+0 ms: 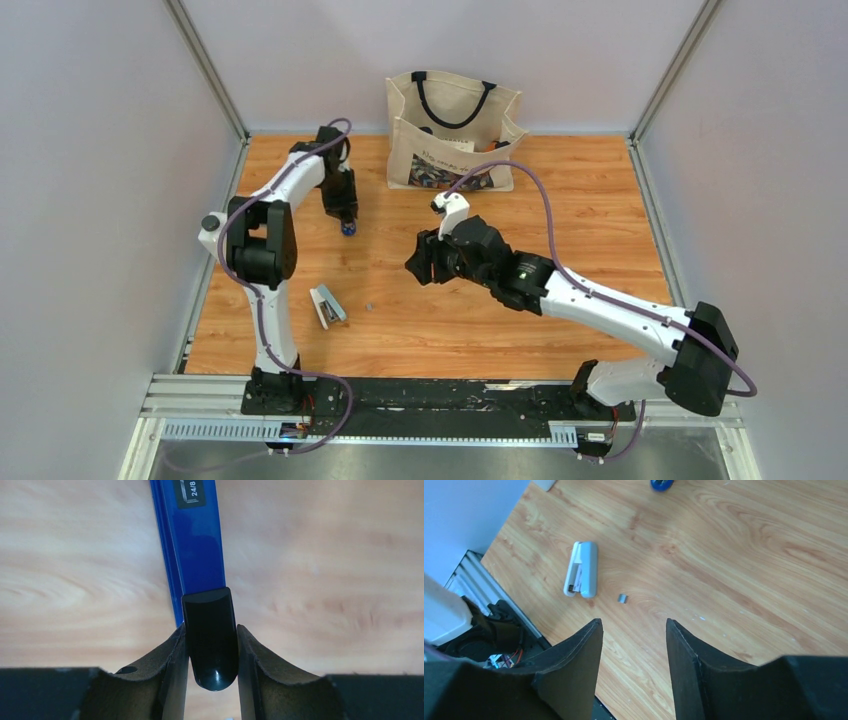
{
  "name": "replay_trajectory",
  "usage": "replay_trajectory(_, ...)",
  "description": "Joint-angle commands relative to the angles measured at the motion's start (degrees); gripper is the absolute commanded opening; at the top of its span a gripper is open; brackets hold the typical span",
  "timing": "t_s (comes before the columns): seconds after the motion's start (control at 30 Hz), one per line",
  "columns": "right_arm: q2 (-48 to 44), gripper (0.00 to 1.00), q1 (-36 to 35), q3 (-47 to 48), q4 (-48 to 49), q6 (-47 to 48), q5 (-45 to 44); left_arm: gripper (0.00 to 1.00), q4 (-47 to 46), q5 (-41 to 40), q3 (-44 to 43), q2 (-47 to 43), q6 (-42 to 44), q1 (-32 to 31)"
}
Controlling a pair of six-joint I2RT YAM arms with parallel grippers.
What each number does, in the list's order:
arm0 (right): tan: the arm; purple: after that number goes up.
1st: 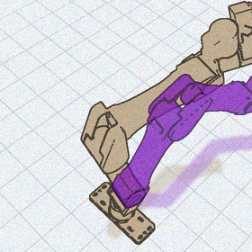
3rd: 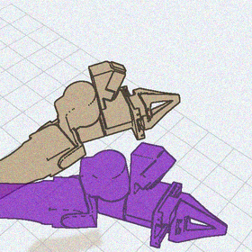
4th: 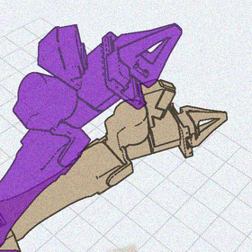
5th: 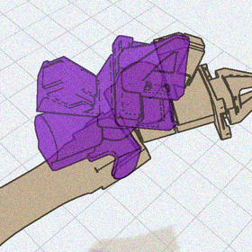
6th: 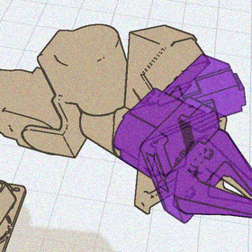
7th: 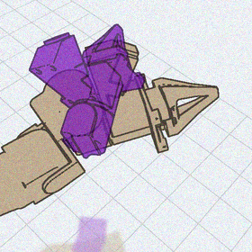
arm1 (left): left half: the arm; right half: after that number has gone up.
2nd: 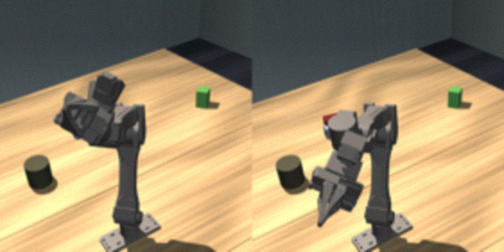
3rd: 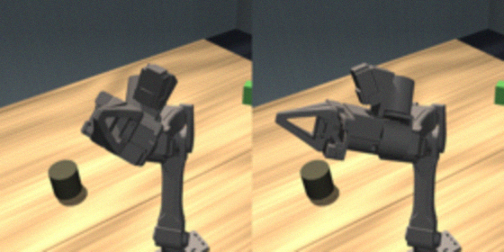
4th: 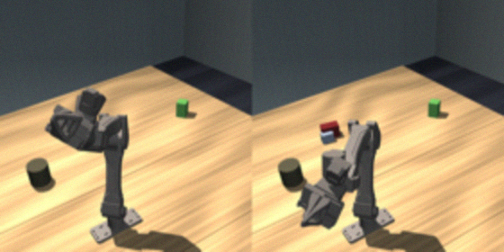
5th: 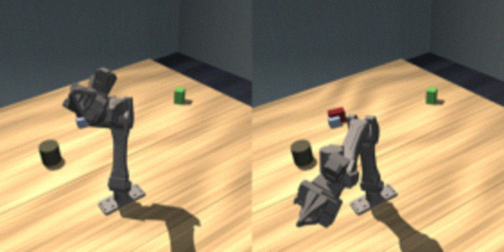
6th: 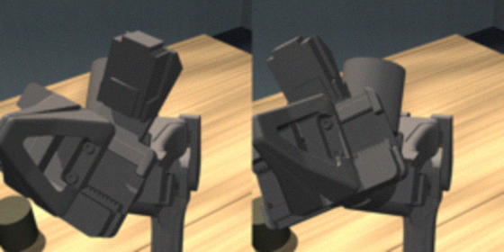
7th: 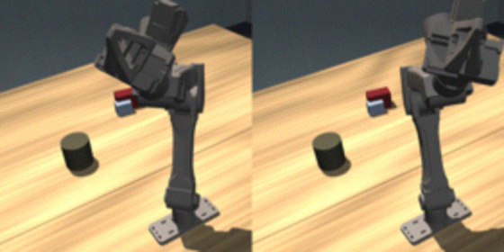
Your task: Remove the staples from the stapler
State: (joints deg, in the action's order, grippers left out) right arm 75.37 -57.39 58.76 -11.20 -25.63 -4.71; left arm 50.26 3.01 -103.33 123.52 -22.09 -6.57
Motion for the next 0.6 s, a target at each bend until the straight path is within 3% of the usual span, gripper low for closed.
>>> replay_trajectory(0.0,-5.41,0.54,1.57,-1.19,-3.03,1.55,-5.12,0.0,0.01,4.81,8.83,-11.36,2.58,-6.95)
replay_trajectory(0.3,-13.14,0.54,2.89,-6.72,-8.04,-0.21,-11.89,0.0,-2.35,7.45,16.75,-17.62,-2.69,-20.66)
replay_trajectory(0.57,-16.22,0.54,5.53,-10.68,-11.12,-1.44,-13.48,0.0,-11.67,8.33,27.21,-19.82,-7.79,-29.11)
